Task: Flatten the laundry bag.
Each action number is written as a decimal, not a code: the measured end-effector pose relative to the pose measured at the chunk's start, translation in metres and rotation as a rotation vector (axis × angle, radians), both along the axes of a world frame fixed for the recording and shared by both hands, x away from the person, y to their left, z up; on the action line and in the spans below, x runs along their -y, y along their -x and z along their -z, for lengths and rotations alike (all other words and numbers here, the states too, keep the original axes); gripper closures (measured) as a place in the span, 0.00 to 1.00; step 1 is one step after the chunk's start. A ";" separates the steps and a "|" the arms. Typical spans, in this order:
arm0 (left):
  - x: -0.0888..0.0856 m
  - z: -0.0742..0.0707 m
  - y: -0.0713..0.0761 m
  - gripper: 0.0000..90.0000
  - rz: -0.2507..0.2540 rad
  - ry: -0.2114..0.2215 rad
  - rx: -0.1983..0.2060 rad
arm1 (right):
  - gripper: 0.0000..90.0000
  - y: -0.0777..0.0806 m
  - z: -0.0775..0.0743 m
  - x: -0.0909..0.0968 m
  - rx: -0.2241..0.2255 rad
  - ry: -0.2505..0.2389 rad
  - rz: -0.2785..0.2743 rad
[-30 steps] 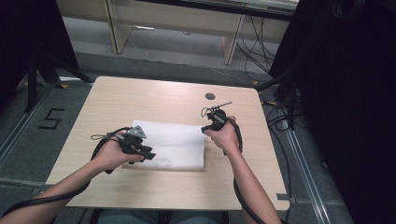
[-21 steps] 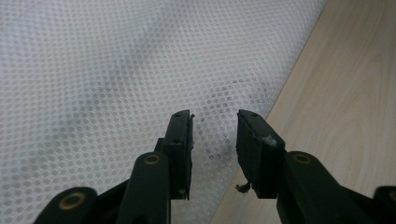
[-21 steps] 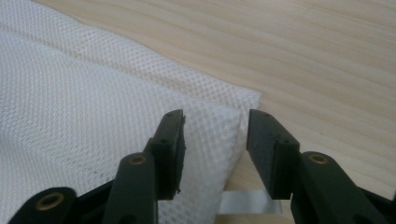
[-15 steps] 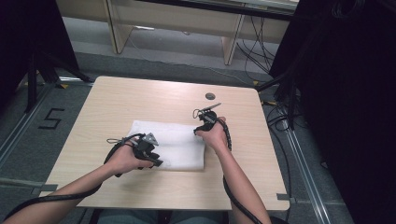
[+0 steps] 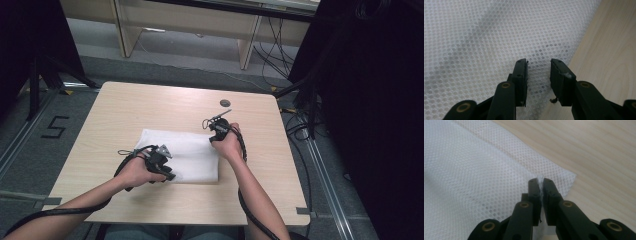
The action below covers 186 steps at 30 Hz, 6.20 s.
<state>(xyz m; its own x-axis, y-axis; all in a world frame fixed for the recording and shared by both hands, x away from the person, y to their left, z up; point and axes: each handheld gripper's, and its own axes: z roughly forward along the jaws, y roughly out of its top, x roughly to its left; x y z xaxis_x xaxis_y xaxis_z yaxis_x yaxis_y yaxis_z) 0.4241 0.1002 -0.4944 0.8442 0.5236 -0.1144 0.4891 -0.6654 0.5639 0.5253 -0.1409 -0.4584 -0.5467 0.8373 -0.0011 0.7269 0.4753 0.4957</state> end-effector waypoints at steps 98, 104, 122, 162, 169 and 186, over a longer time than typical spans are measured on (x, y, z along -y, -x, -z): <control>-0.027 -0.009 0.006 0.70 -0.031 0.048 0.032 | 0.96 0.134 -0.007 0.009 -0.072 -0.178 -0.326; -0.010 -0.009 0.009 0.72 -0.001 0.034 0.039 | 0.96 0.132 -0.010 0.009 -0.058 -0.187 -0.326; 0.008 0.001 0.002 0.75 -0.052 -0.045 0.072 | 0.97 0.134 -0.031 0.010 -0.035 -0.227 -0.340; -0.079 -0.022 0.005 0.59 -0.274 0.097 0.159 | 0.97 0.166 -0.030 0.010 -0.131 -0.210 -0.417; -0.118 -0.028 0.001 0.59 -0.365 0.096 0.175 | 0.97 0.175 -0.024 0.014 -0.160 -0.206 -0.434; -0.129 -0.031 -0.005 0.57 -0.434 0.147 0.204 | 0.97 0.182 -0.011 0.030 -0.245 -0.181 -0.444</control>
